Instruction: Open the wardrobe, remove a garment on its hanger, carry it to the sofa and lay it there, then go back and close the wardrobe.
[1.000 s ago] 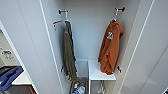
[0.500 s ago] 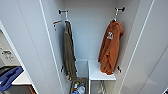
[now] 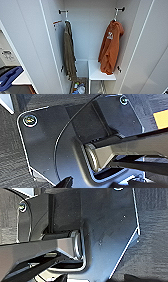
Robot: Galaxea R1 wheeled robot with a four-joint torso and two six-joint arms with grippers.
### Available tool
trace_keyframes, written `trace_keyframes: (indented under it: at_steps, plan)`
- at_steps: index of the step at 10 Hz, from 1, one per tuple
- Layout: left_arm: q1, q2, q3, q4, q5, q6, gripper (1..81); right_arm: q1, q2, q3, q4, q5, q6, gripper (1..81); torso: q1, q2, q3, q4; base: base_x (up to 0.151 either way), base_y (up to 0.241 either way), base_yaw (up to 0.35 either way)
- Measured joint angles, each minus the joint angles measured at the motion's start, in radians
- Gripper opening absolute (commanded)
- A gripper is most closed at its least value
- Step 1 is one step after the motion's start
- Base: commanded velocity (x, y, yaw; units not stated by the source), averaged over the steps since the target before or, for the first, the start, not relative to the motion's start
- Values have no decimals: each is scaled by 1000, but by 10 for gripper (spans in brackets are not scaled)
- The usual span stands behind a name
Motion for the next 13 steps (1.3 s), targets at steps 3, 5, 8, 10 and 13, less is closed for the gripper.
trace_keyframes:
  at_steps: [3, 5, 8, 10, 13]
  plan:
    - [4, 5, 1, 0, 1, 0, 811, -8, 1, -2, 6, 3, 0, 811, 0, 0, 63, 0, 0, 0, 0]
    - [6, 5, 1, 0, 1, 4, 811, -10, 3, -2, 6, 3, 0, 811, -1, -1, 103, 0, 0, 0, 0]
    - [18, 5, 1, 0, 9, 7, 811, -19, 6, -2, 6, 3, 0, 811, -2, -2, 111, 0, 0, 0, 0]
    - [19, 7, 1, -3, 8, 7, 811, -18, 9, -2, 6, 6, 0, 811, -2, -2, 111, 0, 0, 0, 0]
    - [19, 7, 1, -3, 8, 7, 811, -21, 17, -2, 6, 6, 0, 811, -2, -2, 111, 0, 24, 0, 0]
